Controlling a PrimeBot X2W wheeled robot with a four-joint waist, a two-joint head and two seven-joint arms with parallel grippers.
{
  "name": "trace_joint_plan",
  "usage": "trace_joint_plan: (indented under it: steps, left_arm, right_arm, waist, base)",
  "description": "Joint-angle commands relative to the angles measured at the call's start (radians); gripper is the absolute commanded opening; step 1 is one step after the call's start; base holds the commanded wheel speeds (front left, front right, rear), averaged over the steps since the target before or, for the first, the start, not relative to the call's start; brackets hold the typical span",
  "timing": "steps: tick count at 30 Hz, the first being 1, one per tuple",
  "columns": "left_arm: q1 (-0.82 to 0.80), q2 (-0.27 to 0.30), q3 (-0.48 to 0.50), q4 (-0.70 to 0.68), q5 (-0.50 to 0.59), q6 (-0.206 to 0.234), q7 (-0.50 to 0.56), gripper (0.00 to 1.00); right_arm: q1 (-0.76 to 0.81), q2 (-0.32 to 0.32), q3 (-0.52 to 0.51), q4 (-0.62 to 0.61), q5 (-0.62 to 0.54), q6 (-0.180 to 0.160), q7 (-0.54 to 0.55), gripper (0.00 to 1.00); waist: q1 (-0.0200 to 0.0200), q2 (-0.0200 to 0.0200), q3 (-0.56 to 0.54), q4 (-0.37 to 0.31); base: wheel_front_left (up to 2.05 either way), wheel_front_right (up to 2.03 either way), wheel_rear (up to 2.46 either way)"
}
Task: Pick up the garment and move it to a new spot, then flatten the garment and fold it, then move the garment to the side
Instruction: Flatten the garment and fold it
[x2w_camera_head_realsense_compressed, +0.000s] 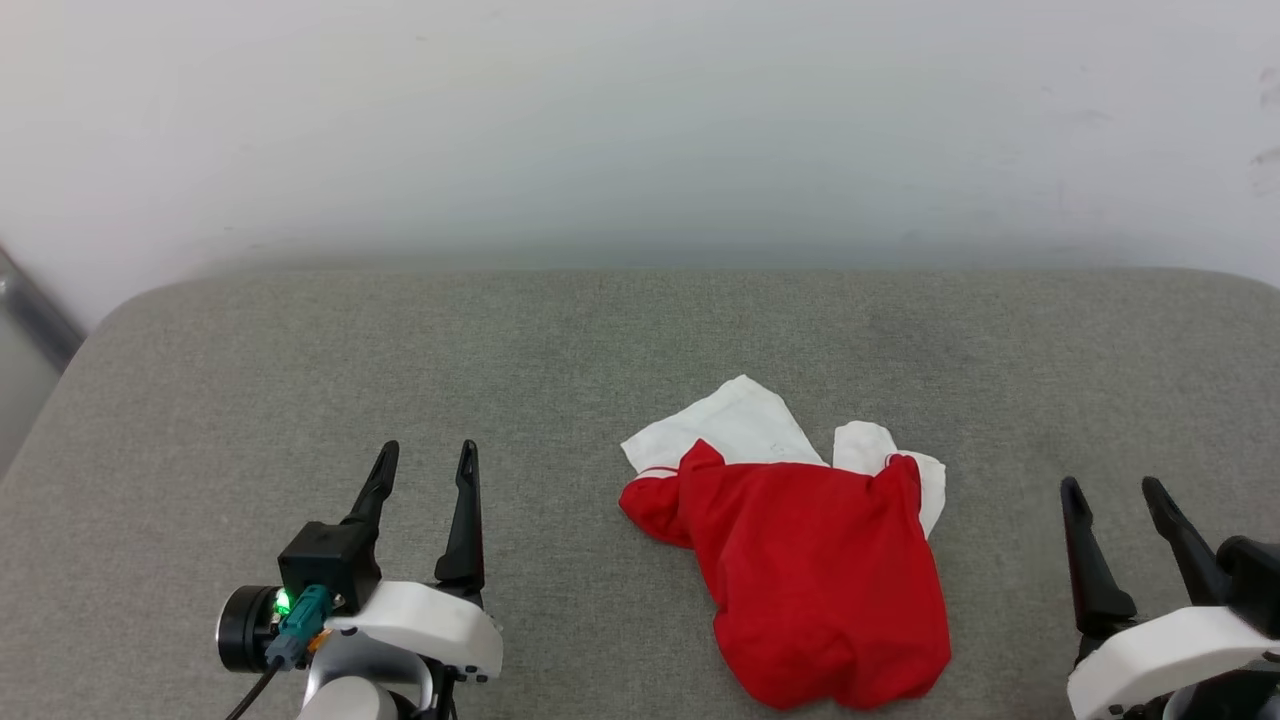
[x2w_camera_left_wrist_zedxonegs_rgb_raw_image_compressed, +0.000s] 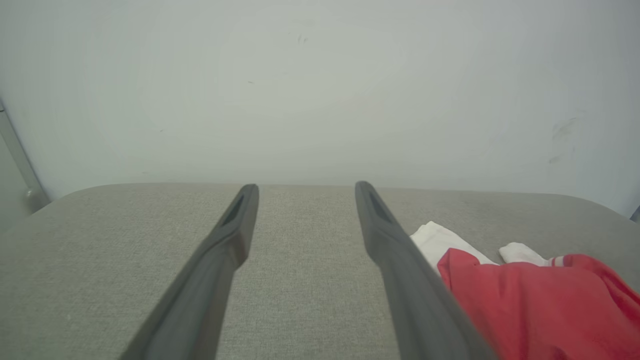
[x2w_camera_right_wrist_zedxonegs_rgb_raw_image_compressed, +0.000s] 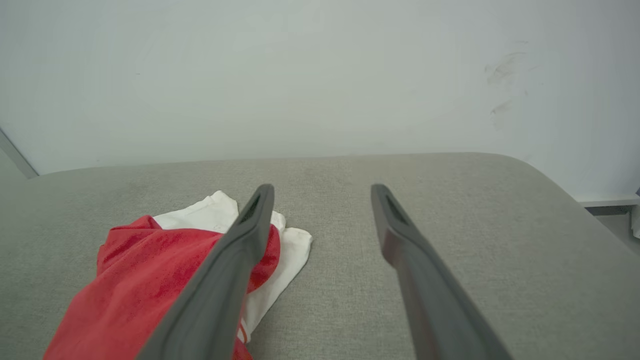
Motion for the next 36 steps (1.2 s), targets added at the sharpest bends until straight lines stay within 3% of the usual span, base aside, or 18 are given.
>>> trace_joint_plan:
  steps: [1, 6, 10, 11, 17, 22, 30, 32, 33, 36]
  left_arm:
    - [0.007, 0.003, -0.002, -0.006, -0.001, 0.004, 0.000, 1.00]
    - [-0.020, -0.004, -0.005, -0.021, 0.002, 0.007, 0.000, 1.00]
    - [-0.044, -0.014, -0.009, -0.033, 0.012, 0.010, -0.002, 1.00]
    - [-0.071, -0.024, -0.019, -0.043, 0.022, 0.007, -0.003, 1.00]
    - [-0.135, -0.047, -0.038, -0.052, 0.040, -0.012, -0.006, 1.00]
    - [-0.181, -0.077, -0.046, -0.051, 0.053, -0.024, -0.008, 1.00]
    - [-0.199, -0.116, -0.025, -0.034, 0.064, -0.045, -0.008, 1.00]
    - [-0.194, -0.121, -0.016, -0.027, 0.072, -0.048, -0.008, 1.00]
    - [-0.191, -0.123, -0.012, -0.025, 0.074, -0.051, -0.008, 1.00]
    - [-0.174, -0.125, 0.003, -0.017, 0.082, -0.056, -0.007, 1.00]
  right_arm:
    - [0.005, 0.001, -0.010, 0.007, 0.004, 0.000, 0.011, 1.00]
    - [-0.046, -0.004, -0.068, 0.049, 0.014, 0.000, 0.155, 1.00]
    - [-0.115, -0.055, -0.073, 0.091, 0.054, 0.000, 0.301, 1.00]
    - [-0.183, -0.099, -0.043, 0.136, 0.109, 0.000, 0.426, 1.00]
    - [-0.312, -0.183, 0.060, 0.211, 0.216, 0.000, 0.641, 1.00]
    - [-0.408, -0.230, 0.117, 0.272, 0.243, 0.000, 0.714, 1.00]
    - [-0.456, -0.228, 0.181, 0.436, 0.287, 0.000, 0.767, 1.00]
    - [-0.453, -0.229, 0.204, 0.452, 0.297, 0.000, 0.760, 0.11]
    - [-0.450, -0.234, 0.208, 0.454, 0.302, 0.000, 0.759, 0.00]
    - [-0.475, -0.265, 0.217, 0.425, 0.297, 0.000, 0.723, 0.00]
  waist:
    - [0.0000, -0.0001, 0.003, -0.001]
    - [0.0000, -0.0001, 0.036, 0.005]
    - [0.0000, -0.0001, 0.082, 0.012]
    - [0.0000, -0.0001, 0.126, 0.025]
    - [0.0000, -0.0001, 0.223, 0.067]
    - [0.0000, -0.0001, 0.289, 0.101]
    - [0.0000, -0.0001, 0.322, 0.127]
    - [0.0000, -0.0001, 0.318, 0.128]
    - [0.0000, -0.0001, 0.315, 0.128]
    - [0.0000, -0.0001, 0.298, 0.119]
  base:
    - [0.00, 0.00, 0.00]
    - [0.00, 0.00, 0.00]
    - [0.00, 0.00, 0.00]
    - [0.00, 0.00, 0.00]
    - [0.00, 0.00, 0.00]
    - [0.00, 0.00, 0.00]
    - [0.00, 0.00, 0.00]
    - [0.00, 0.00, 0.00]
    - [0.00, 0.00, 0.00]
    - [0.00, 0.00, 0.00]
